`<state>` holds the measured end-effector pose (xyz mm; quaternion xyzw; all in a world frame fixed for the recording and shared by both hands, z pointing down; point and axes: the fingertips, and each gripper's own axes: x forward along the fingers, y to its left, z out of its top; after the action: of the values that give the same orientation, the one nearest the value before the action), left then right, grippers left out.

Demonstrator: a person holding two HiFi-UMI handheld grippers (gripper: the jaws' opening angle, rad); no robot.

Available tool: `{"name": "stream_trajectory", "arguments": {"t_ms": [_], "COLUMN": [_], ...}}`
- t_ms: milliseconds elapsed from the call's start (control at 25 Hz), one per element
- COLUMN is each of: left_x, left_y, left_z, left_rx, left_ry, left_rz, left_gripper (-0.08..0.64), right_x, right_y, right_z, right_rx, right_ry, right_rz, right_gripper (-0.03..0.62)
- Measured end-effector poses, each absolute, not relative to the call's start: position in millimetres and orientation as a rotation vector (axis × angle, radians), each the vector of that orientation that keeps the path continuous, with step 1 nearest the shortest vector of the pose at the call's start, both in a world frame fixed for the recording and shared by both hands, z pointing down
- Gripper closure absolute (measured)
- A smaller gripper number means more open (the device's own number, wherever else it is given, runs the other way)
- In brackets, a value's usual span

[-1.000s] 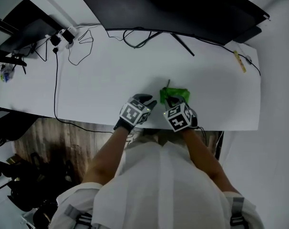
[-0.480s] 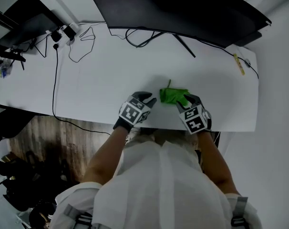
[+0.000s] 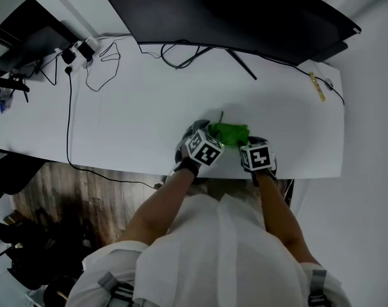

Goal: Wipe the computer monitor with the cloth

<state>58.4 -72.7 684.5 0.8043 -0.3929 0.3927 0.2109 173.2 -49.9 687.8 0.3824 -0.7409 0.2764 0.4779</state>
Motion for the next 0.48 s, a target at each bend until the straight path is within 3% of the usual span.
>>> {"name": "stream_trajectory", "arguments": {"t_ms": [120, 480], "left_x": [50, 28], "left_y": [-76, -73], "left_z": [698, 652], "left_rx": [2.203, 2.212], "left_ry": [-1.107, -1.116], "left_rz": [1.148, 0.808], "left_gripper": [0.342, 0.344], "right_x": [176, 160], "right_y": [-46, -67], "right_z": [694, 634], "right_rx": [0.811, 0.96], "right_ry": [-1.812, -1.991], "right_rz": [0.613, 0.707], "right_gripper": [0.43, 0.41]}}
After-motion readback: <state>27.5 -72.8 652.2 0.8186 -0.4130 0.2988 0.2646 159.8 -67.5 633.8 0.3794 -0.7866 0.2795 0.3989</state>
